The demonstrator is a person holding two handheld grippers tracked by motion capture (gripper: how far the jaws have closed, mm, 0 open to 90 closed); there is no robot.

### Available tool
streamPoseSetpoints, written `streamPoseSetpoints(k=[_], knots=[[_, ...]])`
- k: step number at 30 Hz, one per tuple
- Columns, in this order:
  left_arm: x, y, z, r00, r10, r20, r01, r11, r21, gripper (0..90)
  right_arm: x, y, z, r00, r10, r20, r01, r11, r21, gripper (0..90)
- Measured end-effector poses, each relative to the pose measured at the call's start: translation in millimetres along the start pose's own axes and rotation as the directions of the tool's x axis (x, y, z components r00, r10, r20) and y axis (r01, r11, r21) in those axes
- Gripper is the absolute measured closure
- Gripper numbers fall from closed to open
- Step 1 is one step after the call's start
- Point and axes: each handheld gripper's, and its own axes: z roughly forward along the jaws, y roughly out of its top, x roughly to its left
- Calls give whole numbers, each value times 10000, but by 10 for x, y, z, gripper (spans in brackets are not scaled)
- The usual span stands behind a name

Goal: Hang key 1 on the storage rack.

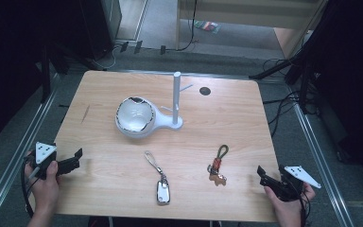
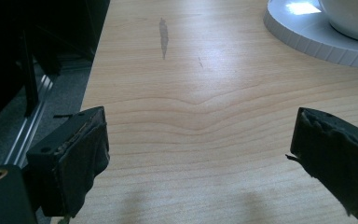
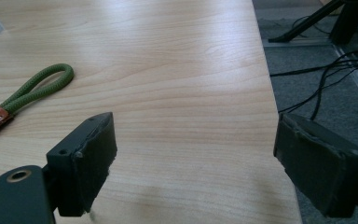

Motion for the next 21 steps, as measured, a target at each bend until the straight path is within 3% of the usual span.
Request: streamPoseSetpoints(k=[5,12,21], knots=[[0,2,3,10000,15,0,-15,10000,2,45,59,6,7,9989,-454,129,452,9988,199,137],[3,2,2,10000,-2,-13,2,10000,19,42,100,52,-5,9974,-468,545,445,9981,428,164],[0,3,6,10000,62,-3,-61,10000,37,41,311,363,-90,9978,-487,446,451,9959,783,186]])
